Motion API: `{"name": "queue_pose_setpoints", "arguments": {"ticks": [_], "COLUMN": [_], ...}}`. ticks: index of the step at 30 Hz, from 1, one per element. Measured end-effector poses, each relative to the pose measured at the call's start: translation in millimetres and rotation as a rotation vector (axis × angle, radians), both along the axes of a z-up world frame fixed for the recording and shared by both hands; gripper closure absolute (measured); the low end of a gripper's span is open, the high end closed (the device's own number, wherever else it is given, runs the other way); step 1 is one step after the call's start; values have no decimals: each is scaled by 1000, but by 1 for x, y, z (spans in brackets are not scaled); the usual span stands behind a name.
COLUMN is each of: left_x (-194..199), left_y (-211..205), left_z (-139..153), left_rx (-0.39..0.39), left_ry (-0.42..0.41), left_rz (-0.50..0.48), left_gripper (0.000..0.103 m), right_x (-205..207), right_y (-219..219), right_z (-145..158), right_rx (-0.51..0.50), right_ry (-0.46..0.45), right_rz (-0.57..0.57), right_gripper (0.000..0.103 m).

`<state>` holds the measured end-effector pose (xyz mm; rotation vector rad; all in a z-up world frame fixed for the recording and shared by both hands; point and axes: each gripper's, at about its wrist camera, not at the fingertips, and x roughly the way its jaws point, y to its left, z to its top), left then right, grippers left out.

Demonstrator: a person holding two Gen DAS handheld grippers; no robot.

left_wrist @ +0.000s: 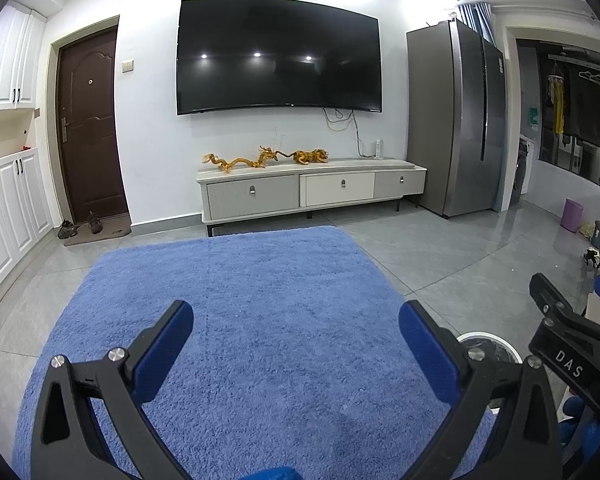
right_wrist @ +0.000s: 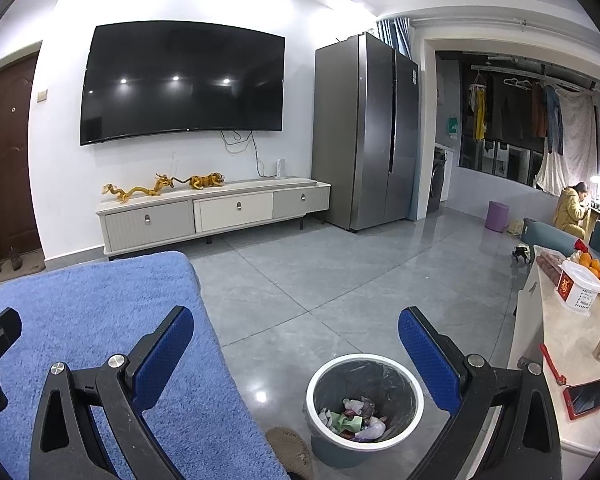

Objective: Collect trash

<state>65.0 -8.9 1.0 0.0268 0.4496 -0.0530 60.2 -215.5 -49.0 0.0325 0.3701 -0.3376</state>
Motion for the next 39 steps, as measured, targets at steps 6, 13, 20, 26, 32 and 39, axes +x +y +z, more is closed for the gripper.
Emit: {"name": "queue_pose_setpoints", "arguments": {"ticks": [6, 13, 20, 26, 32, 39], "left_x": [-4, -8, -9, -10, -10, -10], "left_y": [-3, -6, -6, -7, -7, -6], "left_z": [2, 4, 4, 4, 3, 2], "left_rx": [7, 14, 12, 15, 14, 8], "left_ry": [-3, -7, -7, -7, -6, -3], "left_rz": [-11, -21, -16, -20, -19, -12], "left_gripper": [0, 0, 0, 0, 0, 0], "right_x": [-6, -10, -12, -10, -10, -10], "right_y": [1, 1, 3, 9, 9, 8], "right_z": [5, 7, 11, 12, 9, 10], "right_rx": [1, 1, 3, -7, -3, -1], "right_ry": [-11, -17, -18, -20, -19, -24], "right_rz": [-3, -5, 1, 10, 6, 4], "right_gripper": [0, 0, 0, 0, 0, 0]}}
